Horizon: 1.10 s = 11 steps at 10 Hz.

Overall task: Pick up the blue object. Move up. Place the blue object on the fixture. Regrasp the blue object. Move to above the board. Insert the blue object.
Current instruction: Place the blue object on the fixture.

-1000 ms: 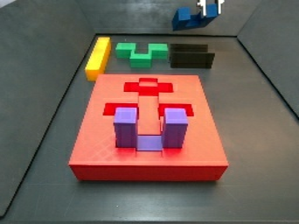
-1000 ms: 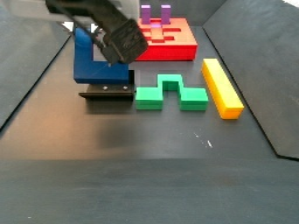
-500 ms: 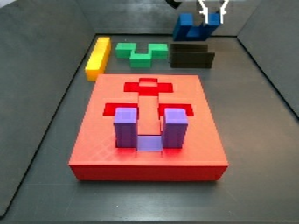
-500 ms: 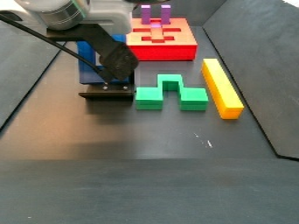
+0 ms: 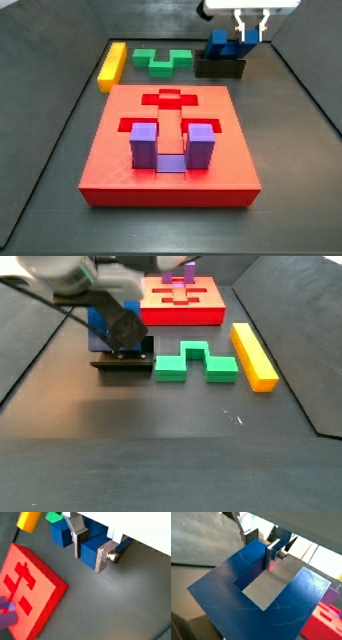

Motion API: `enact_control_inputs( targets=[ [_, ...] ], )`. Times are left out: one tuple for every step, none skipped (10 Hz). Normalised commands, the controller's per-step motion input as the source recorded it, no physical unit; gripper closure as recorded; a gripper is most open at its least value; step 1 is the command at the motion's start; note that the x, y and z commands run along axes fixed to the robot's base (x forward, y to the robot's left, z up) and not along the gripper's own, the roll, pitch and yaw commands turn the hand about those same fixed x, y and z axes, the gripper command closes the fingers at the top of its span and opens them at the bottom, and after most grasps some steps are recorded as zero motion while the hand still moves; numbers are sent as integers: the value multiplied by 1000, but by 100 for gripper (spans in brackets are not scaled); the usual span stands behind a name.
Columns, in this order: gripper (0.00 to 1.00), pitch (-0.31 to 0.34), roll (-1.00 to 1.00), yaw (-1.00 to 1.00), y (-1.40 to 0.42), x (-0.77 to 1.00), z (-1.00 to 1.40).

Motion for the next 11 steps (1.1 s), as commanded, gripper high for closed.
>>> enact_control_inputs(
  targets=[
    [100,0,69,-311,174,180,-209],
    [100,0,120,-209,249,-3,-114],
    [100,0,94,-197,194,-120,-77],
    [100,-6,191,-189,69,-200,-77],
    [100,0,134,0,0,-120,-206],
    [100,0,0,-11,0,-340,-303],
    [100,0,-11,0,0,-229,-154],
    [100,0,0,0,0,-40,-46],
    [100,0,0,0,0,-14,-14],
    [100,0,111,0,0,-6,0],
    [0,0,0,0,0,0,0]
  ],
)
